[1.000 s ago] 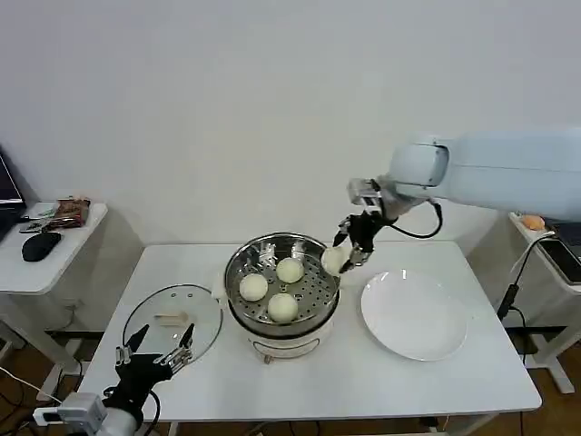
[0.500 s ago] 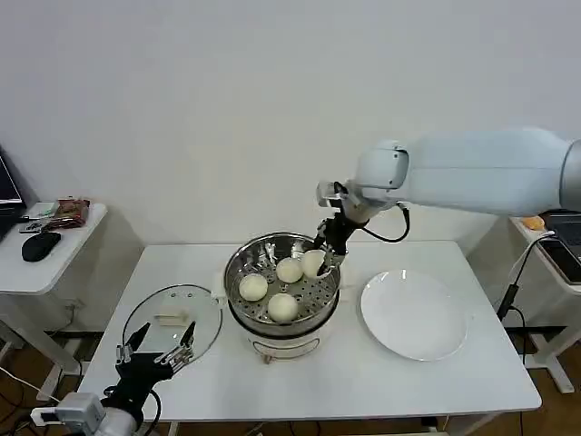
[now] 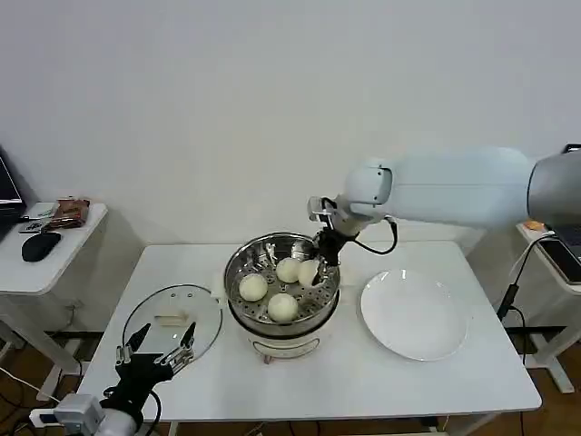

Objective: Take steamed baozi put them in steamer then cover it.

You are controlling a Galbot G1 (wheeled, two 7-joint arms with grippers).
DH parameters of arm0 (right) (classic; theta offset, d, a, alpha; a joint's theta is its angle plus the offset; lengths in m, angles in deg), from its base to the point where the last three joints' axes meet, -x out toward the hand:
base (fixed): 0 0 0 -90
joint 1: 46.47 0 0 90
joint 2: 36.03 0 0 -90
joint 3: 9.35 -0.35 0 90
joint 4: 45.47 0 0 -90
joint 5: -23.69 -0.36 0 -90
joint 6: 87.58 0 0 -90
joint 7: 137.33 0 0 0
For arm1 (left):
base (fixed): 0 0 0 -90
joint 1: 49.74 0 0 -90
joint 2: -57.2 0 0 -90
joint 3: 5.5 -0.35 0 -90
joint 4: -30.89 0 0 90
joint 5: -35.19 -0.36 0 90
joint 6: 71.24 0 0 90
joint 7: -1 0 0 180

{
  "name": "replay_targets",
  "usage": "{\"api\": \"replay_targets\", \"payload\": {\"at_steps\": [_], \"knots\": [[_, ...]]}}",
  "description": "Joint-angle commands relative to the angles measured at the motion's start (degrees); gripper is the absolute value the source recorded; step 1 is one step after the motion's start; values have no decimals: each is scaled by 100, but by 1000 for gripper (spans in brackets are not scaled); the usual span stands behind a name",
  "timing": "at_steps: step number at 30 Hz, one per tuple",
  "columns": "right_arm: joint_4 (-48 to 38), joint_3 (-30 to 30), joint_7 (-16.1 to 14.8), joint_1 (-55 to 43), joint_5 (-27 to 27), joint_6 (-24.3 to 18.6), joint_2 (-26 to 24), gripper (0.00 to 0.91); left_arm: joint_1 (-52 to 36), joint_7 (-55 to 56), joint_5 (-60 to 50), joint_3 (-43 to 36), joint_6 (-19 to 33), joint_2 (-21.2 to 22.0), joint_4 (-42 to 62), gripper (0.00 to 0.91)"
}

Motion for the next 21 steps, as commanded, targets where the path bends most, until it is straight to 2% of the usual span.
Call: {"api": "replay_targets", "payload": {"at_steps": [1,21], "knots": [[-131,-68,103,275,83,72,40,645,17,-3,6,1,2,-4,-17,907],[-260,-244,358,694,161,144,-41,645,86,-5,17,24,16,32,6,907]]}}
